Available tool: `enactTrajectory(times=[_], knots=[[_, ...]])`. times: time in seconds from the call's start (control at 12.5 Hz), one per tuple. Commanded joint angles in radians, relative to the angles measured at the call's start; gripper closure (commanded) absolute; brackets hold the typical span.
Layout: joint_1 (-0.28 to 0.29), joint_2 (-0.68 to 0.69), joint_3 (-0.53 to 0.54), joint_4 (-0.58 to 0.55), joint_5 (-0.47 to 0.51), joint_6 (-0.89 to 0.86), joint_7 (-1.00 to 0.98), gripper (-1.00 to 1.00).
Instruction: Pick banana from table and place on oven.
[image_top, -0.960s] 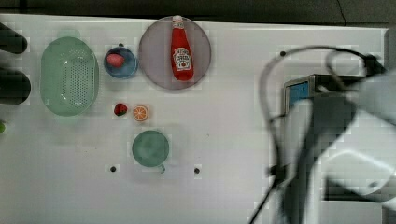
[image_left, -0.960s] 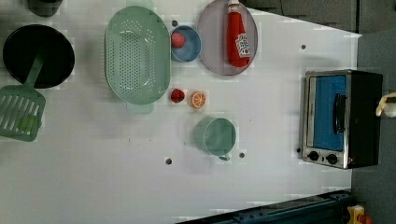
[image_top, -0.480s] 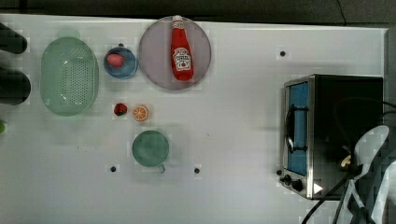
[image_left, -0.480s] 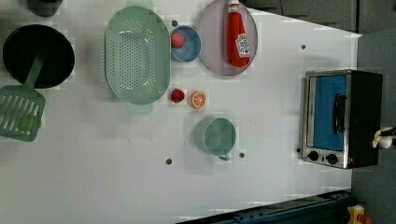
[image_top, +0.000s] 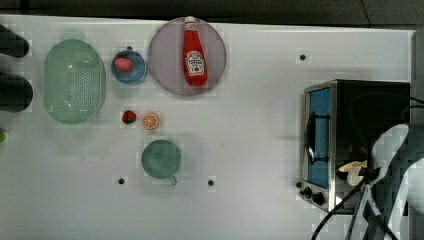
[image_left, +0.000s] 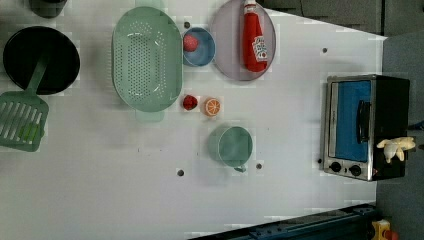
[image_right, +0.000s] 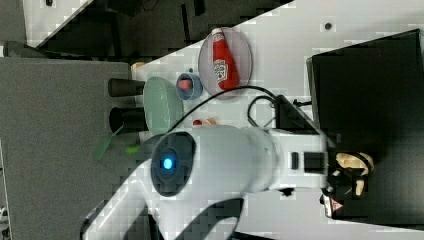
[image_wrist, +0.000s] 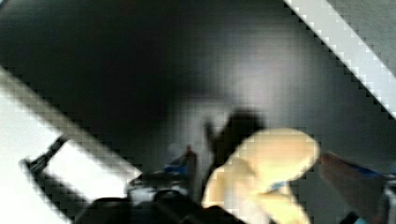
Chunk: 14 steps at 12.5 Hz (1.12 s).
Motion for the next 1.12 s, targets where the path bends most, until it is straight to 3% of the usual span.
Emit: enactTrajectory(times=[0.08,0.4,0.64,0.88,1.12], knots=[[0.044,-0.04,0.041,0.054,-0.009,-0.019,-0.037,-1.0],[0.106,-0.158,0.114,0.101,-0.01,-0.076,0.147,-1.0],[0.144,-0.284,0.204,0.1,-0.01,-0.342,0.406,-1.0],[0.158,-0.394,0.338,0.097,-0.01,-0.442,0.712,-1.0],[0.158,-0.457,0.469,0.095,-0.032,-0.444,0.781,-1.0]])
